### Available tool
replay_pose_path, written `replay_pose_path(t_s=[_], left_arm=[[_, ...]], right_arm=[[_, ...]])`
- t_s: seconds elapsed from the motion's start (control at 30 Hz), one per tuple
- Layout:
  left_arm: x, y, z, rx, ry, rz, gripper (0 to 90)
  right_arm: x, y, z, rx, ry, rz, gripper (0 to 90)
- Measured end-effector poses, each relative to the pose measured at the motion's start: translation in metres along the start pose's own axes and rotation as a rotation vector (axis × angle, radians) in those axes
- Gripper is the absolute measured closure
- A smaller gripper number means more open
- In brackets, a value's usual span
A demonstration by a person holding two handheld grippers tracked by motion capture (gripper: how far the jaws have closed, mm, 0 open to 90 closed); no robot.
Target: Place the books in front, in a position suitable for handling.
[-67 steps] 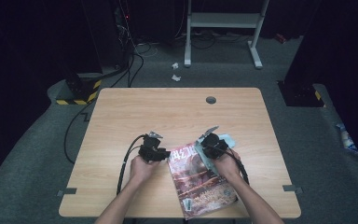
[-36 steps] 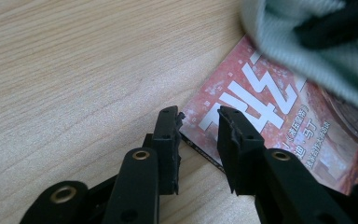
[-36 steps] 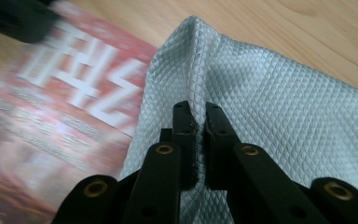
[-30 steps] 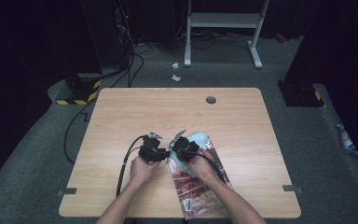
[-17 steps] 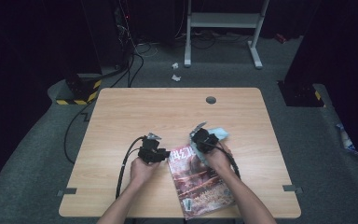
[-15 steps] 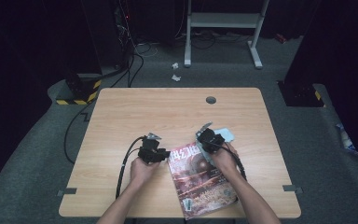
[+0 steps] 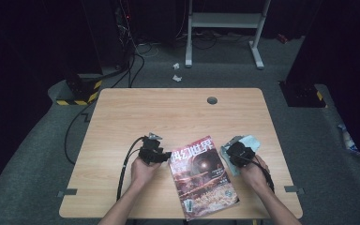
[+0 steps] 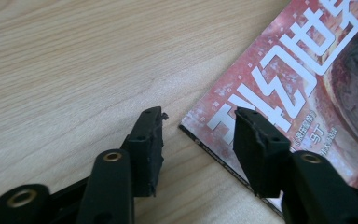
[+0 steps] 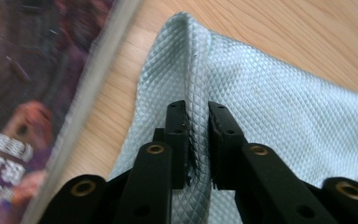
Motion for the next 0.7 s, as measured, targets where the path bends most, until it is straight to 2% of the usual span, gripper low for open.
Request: replay_pose_path(t_s=[0.13,0.3,0.43,0.53,0.63,0.7], left_arm=[[-0.01,-0.006,-0.011,0.0,-0.012,0.03,47.1],[-0.023,-0.019,-0.019,0.032,-0.029,0.068,45.8],[-0.033,-0.032,-0.02,0.062,-0.032,0.069,43.5],[-0.036,-0.04,-0.02,0.075,-0.021,0.054,40.5],[-0.04,-0.047,-0.021,0.081,-0.034,0.043,40.0],[-0.043,-0.051,-0.02,0.092,-0.039,0.047,40.1]], right_arm=[[-0.008,-0.007,-0.01,-0.048,0.018,0.074,68.6],[-0.008,-0.003,-0.03,-0.142,0.029,0.099,62.6],[0.005,0.005,-0.044,-0.206,0.068,0.076,62.5],[0.022,0.01,-0.047,-0.23,0.116,0.029,64.7],[0.039,0.011,-0.043,-0.214,0.178,-0.012,66.5],[0.047,0.009,-0.039,-0.191,0.199,-0.034,67.5]])
Point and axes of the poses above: each handheld gripper's, and its own axes: z roughly forward along the jaws, y roughly out of its top, x roughly to its left, the point moved 10 cm from there along z, roughly forward along the jaws, and after that the axes turned 13 degrees about -z, right-handed, at the moved point
